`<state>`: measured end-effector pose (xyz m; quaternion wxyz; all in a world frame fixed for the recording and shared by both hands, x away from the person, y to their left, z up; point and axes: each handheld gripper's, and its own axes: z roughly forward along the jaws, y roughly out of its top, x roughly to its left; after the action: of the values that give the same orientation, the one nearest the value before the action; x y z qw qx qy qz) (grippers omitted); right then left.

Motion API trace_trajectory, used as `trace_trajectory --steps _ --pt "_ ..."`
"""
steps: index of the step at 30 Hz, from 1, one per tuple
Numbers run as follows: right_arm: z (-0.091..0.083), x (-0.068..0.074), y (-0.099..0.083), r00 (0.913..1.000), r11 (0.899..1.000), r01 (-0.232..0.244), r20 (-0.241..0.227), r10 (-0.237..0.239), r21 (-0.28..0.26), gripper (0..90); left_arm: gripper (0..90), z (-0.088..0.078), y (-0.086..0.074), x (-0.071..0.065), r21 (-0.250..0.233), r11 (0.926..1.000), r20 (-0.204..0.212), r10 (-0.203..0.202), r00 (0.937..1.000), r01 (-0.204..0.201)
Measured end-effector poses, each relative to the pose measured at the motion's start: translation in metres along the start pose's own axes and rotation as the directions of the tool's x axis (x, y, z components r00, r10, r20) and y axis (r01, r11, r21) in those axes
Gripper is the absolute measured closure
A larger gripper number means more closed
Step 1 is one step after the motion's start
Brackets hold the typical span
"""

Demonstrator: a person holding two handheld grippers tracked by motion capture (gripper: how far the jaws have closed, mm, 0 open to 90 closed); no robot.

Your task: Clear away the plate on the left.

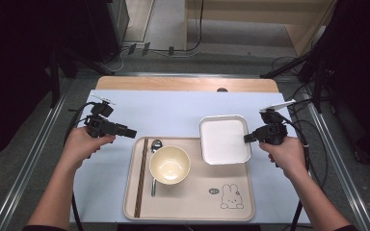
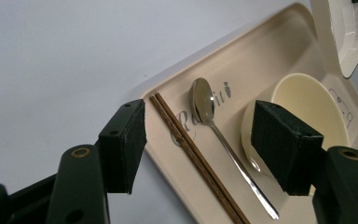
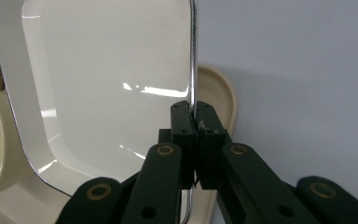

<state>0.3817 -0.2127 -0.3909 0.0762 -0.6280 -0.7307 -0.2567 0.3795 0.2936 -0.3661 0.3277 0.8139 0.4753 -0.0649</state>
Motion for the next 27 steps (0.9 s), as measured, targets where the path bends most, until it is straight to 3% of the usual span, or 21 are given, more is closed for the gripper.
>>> trace_trajectory --steps 5,12,17,27 --pt "0.003 -0.004 -0.007 1.0 1.0 0.001 0.0 -0.001 0.016 88.6 36.4 0.001 -0.011 0.002 -0.008 0.9997 -0.001 0.021 0.9998 -0.021" --pt "0.008 -0.004 -0.019 0.9999 0.999 0.007 -0.013 -0.007 0.038 88.6 36.4 -0.002 -0.021 0.002 -0.024 0.9995 -0.008 0.021 0.9997 -0.022" --pt "0.016 -0.001 -0.028 0.9995 0.998 0.024 -0.021 -0.023 0.062 88.5 36.4 -0.005 -0.027 0.003 -0.039 0.9992 0.007 0.008 0.9999 -0.008" --pt "0.025 0.001 -0.038 0.9989 0.996 0.036 -0.032 -0.034 0.08 88.5 36.5 -0.002 -0.039 0.005 -0.037 0.9993 -0.012 -0.007 0.9999 0.007"
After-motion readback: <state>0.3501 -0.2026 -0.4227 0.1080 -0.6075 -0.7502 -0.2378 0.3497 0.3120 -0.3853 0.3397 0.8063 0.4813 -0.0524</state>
